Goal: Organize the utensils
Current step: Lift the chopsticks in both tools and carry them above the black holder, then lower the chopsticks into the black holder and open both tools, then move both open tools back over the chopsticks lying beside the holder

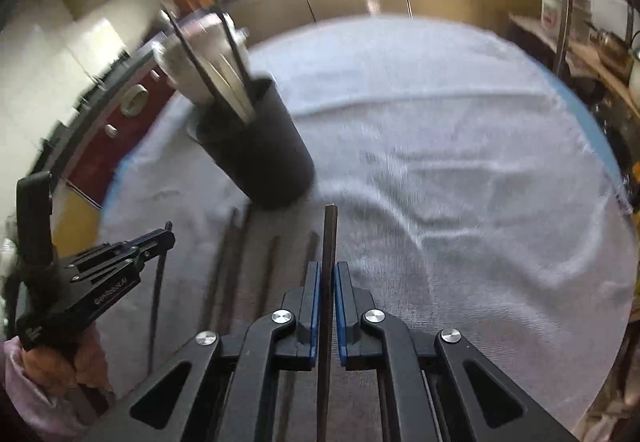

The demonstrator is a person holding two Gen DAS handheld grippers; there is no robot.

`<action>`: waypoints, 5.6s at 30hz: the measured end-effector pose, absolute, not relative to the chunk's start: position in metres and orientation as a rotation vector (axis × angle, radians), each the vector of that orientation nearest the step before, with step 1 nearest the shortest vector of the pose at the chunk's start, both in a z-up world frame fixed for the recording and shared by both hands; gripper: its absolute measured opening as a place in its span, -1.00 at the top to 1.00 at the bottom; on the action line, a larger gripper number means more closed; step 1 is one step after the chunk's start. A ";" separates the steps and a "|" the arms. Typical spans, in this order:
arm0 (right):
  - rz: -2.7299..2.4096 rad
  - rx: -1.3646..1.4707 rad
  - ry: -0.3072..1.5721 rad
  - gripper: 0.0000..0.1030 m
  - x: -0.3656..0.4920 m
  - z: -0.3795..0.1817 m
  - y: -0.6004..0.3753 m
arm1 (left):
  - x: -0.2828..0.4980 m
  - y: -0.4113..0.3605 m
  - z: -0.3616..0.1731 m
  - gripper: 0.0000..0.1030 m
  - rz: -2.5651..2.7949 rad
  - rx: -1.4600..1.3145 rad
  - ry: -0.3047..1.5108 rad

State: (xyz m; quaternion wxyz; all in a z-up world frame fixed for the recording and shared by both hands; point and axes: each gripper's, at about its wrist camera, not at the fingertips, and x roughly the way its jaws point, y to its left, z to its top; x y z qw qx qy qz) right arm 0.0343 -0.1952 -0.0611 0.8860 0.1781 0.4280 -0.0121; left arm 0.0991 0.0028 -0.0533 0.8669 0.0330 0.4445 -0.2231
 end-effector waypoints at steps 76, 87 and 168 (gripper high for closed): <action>0.018 0.408 0.464 0.02 0.059 0.075 -0.216 | 0.111 0.004 0.067 -0.03 -0.407 -0.073 0.436; 0.000 0.507 0.607 0.02 -0.019 -0.004 -0.225 | 0.035 0.036 -0.014 -0.16 -0.312 -0.011 0.773; 0.051 0.611 0.903 0.09 -0.010 -0.119 -0.200 | 0.070 -0.002 -0.120 -0.19 -0.323 0.139 1.089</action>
